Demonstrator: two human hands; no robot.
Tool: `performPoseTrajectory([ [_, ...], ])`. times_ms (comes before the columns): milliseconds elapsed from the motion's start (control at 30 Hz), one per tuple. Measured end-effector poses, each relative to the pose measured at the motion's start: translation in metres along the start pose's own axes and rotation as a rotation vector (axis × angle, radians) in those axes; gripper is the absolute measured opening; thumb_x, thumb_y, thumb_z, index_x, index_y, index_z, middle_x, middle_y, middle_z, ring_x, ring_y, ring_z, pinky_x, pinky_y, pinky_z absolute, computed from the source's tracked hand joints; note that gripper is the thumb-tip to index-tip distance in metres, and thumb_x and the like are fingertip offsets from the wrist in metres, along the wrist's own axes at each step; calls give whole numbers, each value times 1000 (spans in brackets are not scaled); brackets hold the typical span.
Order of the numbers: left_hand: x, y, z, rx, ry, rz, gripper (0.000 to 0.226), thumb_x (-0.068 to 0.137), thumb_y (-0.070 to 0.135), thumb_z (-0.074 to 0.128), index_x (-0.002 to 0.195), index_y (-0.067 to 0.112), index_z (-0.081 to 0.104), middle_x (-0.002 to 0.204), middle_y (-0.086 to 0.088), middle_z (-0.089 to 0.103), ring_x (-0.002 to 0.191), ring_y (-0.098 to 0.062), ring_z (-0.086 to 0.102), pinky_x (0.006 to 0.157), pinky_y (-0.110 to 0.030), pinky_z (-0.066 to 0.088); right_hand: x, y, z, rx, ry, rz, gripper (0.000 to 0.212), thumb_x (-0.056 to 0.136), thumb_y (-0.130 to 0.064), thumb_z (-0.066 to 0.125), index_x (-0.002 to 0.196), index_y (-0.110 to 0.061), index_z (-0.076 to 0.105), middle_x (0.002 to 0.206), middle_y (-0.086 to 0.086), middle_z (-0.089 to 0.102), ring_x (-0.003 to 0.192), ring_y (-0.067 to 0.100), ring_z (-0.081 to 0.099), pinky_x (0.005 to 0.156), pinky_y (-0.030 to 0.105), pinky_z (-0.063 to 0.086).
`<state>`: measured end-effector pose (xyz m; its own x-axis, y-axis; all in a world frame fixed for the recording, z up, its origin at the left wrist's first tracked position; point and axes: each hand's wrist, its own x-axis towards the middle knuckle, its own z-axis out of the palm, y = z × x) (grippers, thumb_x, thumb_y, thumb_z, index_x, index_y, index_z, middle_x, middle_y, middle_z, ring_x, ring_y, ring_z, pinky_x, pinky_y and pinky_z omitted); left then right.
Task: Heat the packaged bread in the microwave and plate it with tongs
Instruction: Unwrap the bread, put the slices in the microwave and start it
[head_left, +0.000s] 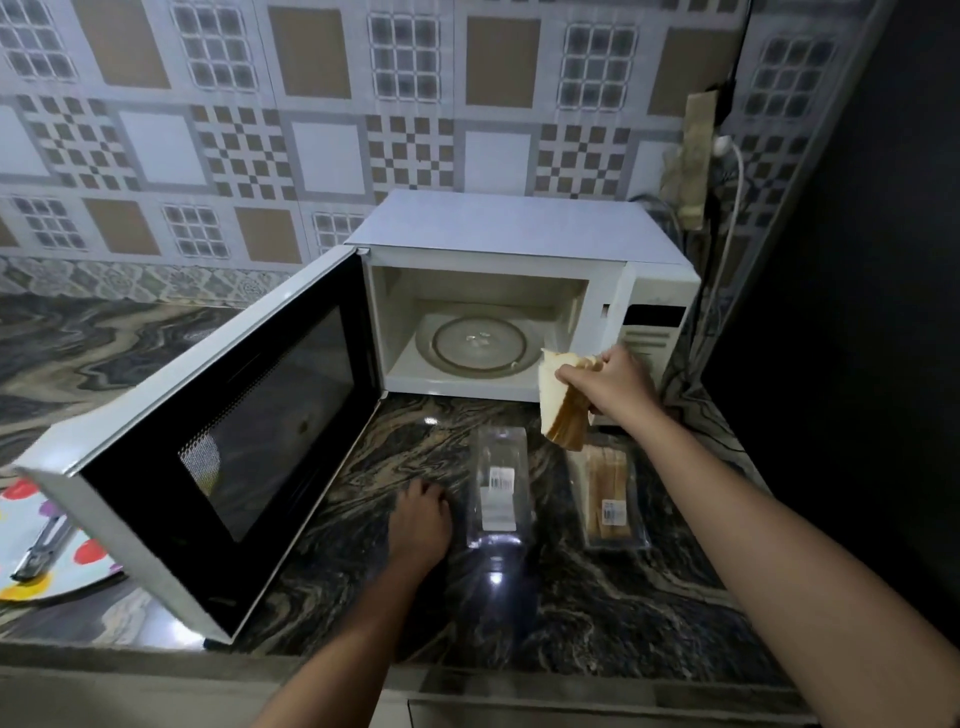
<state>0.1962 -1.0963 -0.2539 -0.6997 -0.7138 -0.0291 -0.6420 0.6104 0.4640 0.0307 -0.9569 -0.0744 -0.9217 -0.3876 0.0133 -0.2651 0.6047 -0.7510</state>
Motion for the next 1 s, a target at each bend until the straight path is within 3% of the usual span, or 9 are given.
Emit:
performPoseTrajectory([
  [133,39,-13,2,78,-52,98,51,97,32,38,145,16,31,155,-5,24,140,-24,25,113,-37,28,37,-22,22,-166,39,-38,58,73,-50,65,115,-12,49,110,6,59,95,27,60,69,29,44],
  [300,94,-10,6,113,-90,155,59,99,39,27,150,12,13,160,-5,8,148,-20,4,119,-34,8,89,-37,60,-288,21,-25,63,75,-53,64,120,-11,50,116,11,61,104,31,60,75,32,47],
  [400,122,-6,11,138,-62,193,60,99,40,25,150,12,12,159,-5,9,147,-18,5,119,-33,2,120,-39,79,-263,-23,22,55,78,-53,64,109,-9,55,112,11,62,101,30,60,70,30,44],
  [500,141,-6,16,149,-63,230,63,97,45,16,150,11,14,159,-6,12,147,-18,6,118,-31,2,147,-41,94,-233,-104,82,38,83,-52,59,87,-14,60,106,9,67,83,24,60,69,26,42],
  [567,147,-7,18,144,-35,249,79,85,53,0,149,10,17,158,-7,15,147,-18,8,118,-30,2,165,-44,101,-191,-104,110,42,84,-49,60,110,-16,60,120,9,62,102,26,60,83,29,46],
  [633,149,-9,20,144,-12,256,88,77,54,-6,149,10,19,158,-7,18,147,-18,9,118,-30,2,183,-47,109,-149,-1,100,64,79,-49,65,132,-19,46,133,10,53,123,31,51,99,35,42],
  [733,148,-8,21,139,9,255,85,79,54,-5,149,11,18,158,-6,17,147,-17,7,117,-27,-2,205,-53,121,-28,-4,41,61,84,-46,61,135,-17,44,137,11,49,128,31,45,105,34,35],
  [833,146,-8,21,133,18,249,84,80,54,-6,150,12,15,159,-5,14,148,-16,3,114,-25,-8,223,-56,134,-136,-101,27,55,93,-42,51,137,-11,42,141,15,43,132,32,37,111,35,27],
  [1000,146,-8,21,107,47,262,80,83,53,-2,150,12,15,159,-4,13,147,-15,2,112,-22,-12,248,-48,159,-175,-69,17,48,93,-40,51,130,-10,48,133,15,49,125,32,44,106,36,33],
])
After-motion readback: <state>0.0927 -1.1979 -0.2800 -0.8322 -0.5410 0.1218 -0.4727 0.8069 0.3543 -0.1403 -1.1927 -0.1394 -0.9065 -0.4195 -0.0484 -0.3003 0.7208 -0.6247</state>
